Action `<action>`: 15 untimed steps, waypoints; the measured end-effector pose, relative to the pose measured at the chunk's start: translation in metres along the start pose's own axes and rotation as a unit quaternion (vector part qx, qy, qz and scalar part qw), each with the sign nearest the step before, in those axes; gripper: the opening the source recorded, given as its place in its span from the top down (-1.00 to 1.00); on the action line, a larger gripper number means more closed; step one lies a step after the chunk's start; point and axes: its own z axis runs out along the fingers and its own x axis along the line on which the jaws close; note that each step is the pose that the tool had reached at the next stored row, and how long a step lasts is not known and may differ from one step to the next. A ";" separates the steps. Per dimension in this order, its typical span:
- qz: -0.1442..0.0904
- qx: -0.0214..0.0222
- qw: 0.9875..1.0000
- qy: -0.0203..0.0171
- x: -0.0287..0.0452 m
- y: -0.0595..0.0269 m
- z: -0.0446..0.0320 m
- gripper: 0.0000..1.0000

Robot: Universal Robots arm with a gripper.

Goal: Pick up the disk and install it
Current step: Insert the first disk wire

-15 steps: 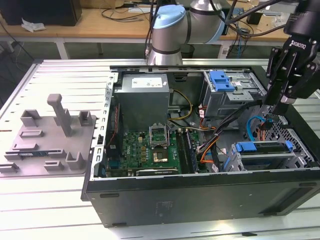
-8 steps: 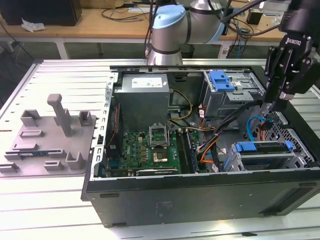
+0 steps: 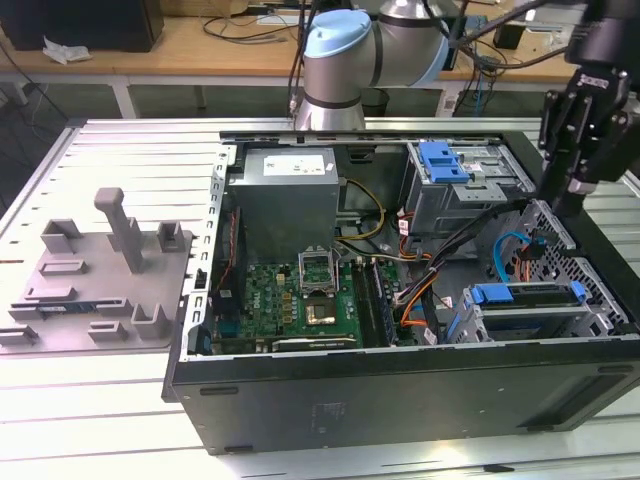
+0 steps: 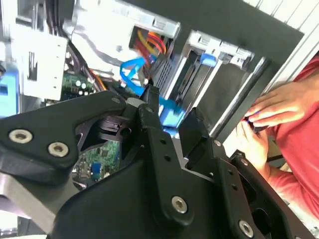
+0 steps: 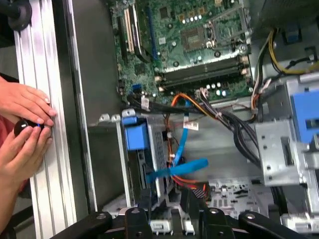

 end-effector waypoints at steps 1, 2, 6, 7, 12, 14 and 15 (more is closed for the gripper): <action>0.000 0.000 1.000 0.000 -0.0010 -0.0041 0.0008 0.12; 0.000 0.000 1.000 0.000 -0.0020 -0.0075 0.0019 0.12; 0.005 -0.001 1.000 0.001 -0.0051 -0.0134 0.0083 0.12; 0.007 -0.001 1.000 0.004 -0.0053 -0.0142 0.0086 0.12; 0.011 0.003 0.999 0.043 -0.0092 -0.0158 0.0089 0.12; 0.032 -0.005 0.999 0.043 -0.0100 -0.0160 0.0111 0.12; 0.044 -0.010 0.998 0.042 -0.0105 -0.0161 0.0126 0.12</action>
